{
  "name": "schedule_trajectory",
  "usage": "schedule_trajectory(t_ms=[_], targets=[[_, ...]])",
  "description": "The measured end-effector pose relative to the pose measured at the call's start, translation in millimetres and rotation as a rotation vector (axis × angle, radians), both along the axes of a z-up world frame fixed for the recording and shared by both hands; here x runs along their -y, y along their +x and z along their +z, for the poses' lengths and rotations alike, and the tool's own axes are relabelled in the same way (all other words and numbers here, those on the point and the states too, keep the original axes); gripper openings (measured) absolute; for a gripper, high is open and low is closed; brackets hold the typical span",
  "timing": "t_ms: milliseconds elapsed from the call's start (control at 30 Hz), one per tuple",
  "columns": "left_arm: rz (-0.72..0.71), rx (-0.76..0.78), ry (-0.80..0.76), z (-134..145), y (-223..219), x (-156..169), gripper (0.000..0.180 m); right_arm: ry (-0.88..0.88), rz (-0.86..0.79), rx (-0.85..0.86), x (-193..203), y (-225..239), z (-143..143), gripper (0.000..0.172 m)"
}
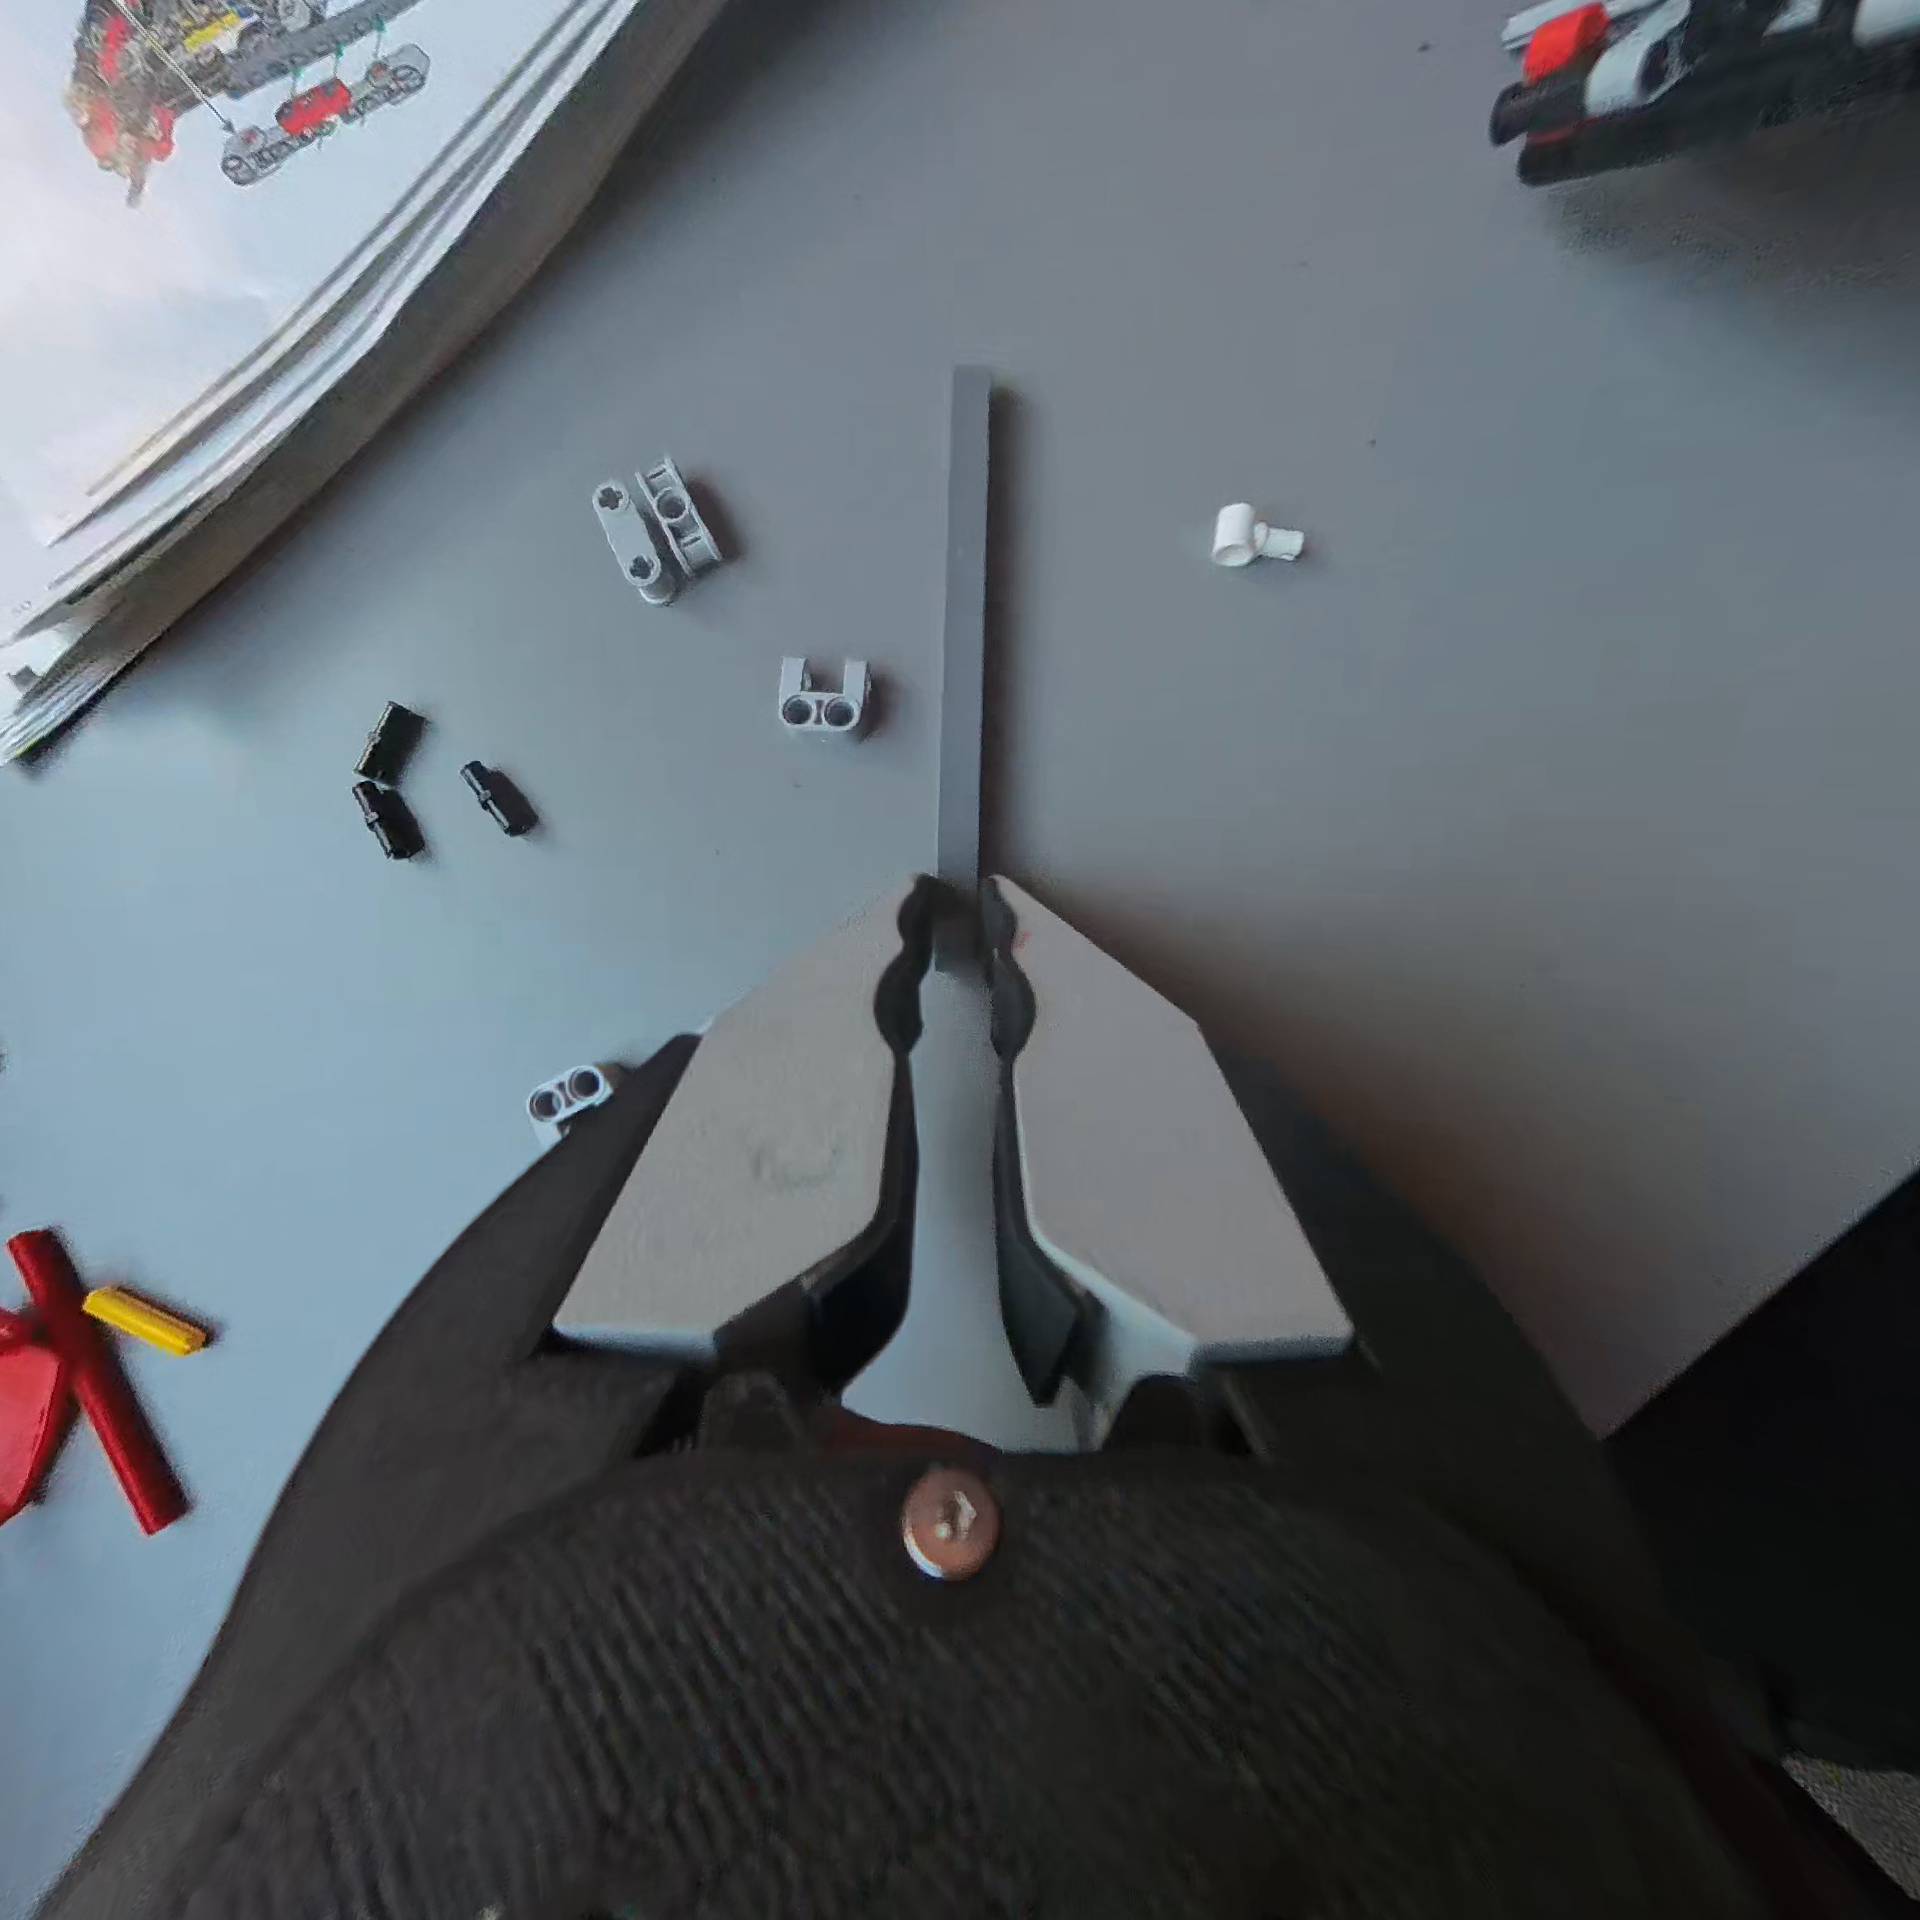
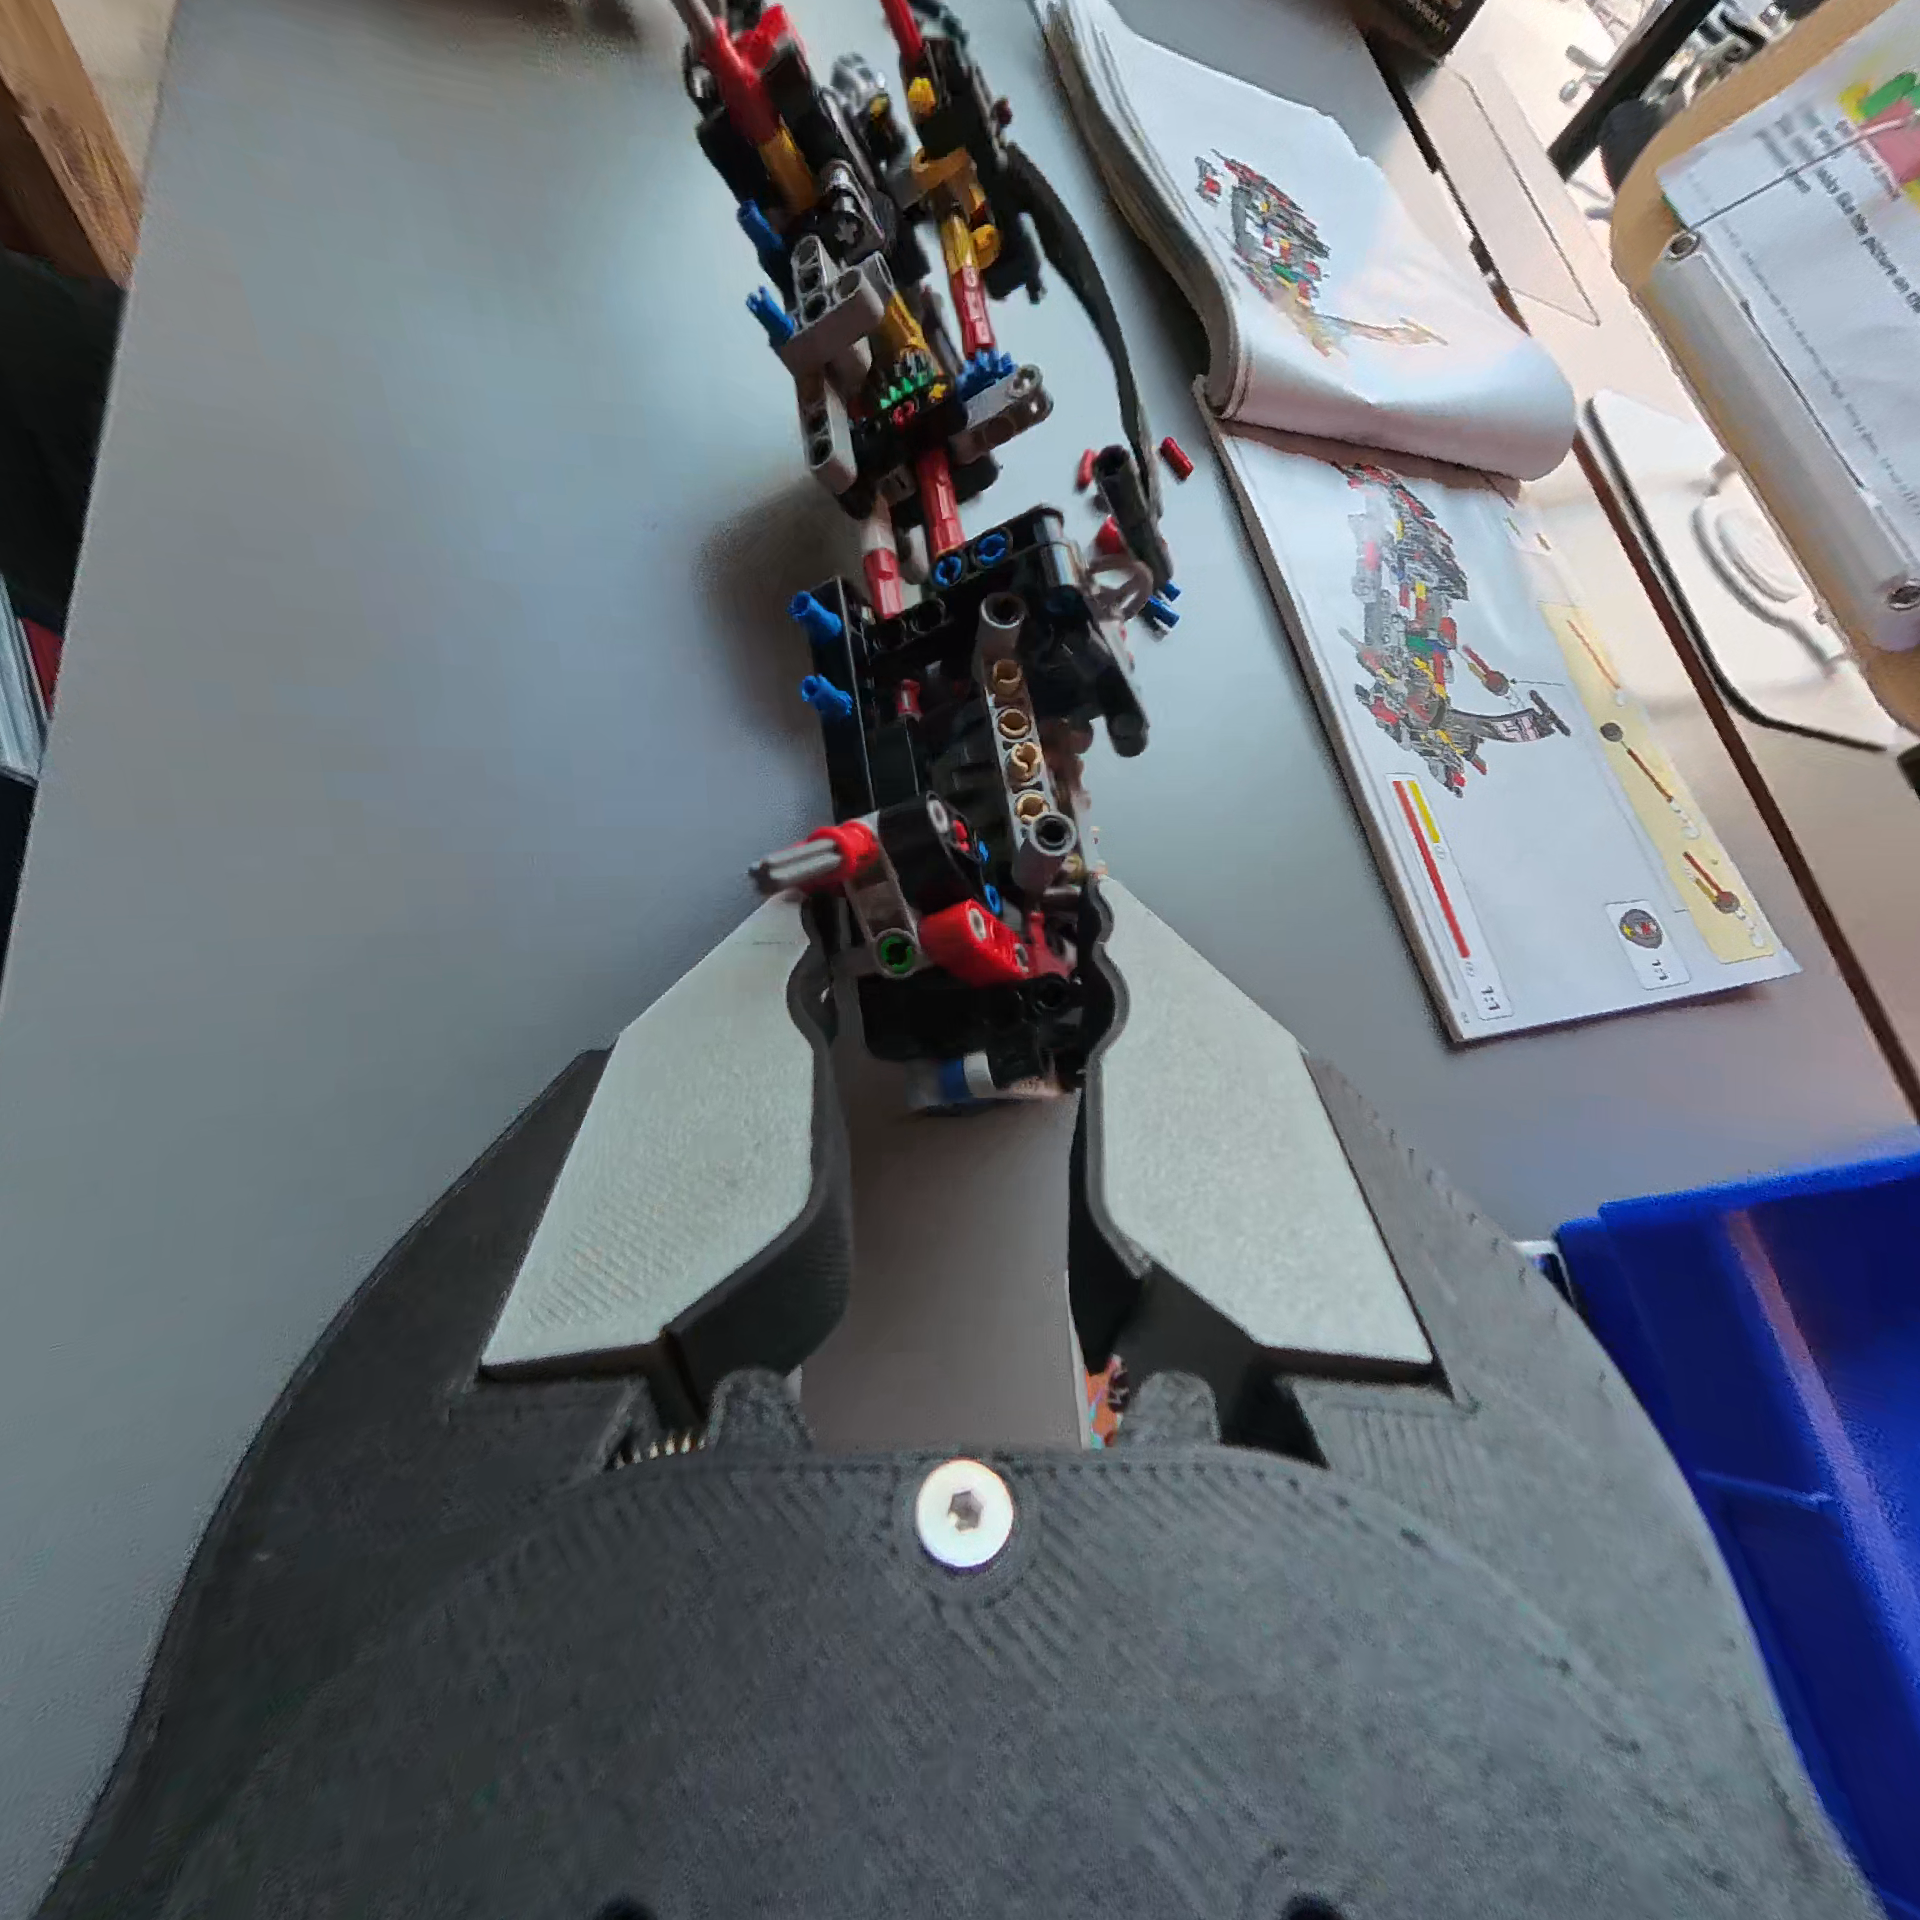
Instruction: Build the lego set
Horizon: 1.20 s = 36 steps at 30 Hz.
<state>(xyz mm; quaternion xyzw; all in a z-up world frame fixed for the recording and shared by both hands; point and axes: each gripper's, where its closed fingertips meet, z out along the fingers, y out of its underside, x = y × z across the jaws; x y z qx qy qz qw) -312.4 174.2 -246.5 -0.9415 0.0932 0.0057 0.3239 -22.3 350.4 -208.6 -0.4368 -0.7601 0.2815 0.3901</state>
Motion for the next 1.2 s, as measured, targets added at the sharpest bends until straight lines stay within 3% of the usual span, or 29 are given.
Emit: schedule_trajectory(t_ms=[167,267,400,533,600,700,767,933,1100,1200], targets=[[-0.019,-0.136,0.020,2.7,1.9,2.8,0.006,0.149,-0.007,-0.029,4.2,-1.4,-8.5,0.045],[-0.024,-0.239,0.130,20.2,3.0,2.0,0.006,0.212,-0.014,-0.025,2.5,0.7,-12.4,0.047],[-0.093,-0.513,0.293,47.8,17.1,2.9,0.006,0.201,-0.007,0.007,3.1,6.3,-18.8,0.053],[-0.242,-0.890,0.498,71.9,55.1,0.4,0.005,0.185,-0.011,0.031,2.2,7.1,-16.9,0.052],[-0.284,-0.996,0.575,75.9,74.7,-0.1,0.005,0.227,-0.012,0.033,1.8,8.6,-19.3,0.052],[-0.341,-1.012,0.669,74.1,101.8,-2.7,0.005,0.258,-0.004,0.054,4.5,12.0,-20.8,0.048],[-0.336,-0.996,0.690,77.4,108.3,-6.7,0.005,0.182,-0.001,0.090,7.0,14.1,-15.1,0.048],[-0.261,-0.885,0.770,96.4,100.6,-15.4,0.006,-0.139,0.037,0.188,0.3,17.2,3.7,0.046],[-0.255,-0.778,0.760,90.5,94.5,-24.8,0.005,-0.534,0.045,0.335,-15.7,7.2,26.1,0.037],[-0.262,-0.739,0.759,88.5,92.6,-33.4,0.005,-0.655,0.059,0.415,-30.7,-0.7,28.3,0.036]])
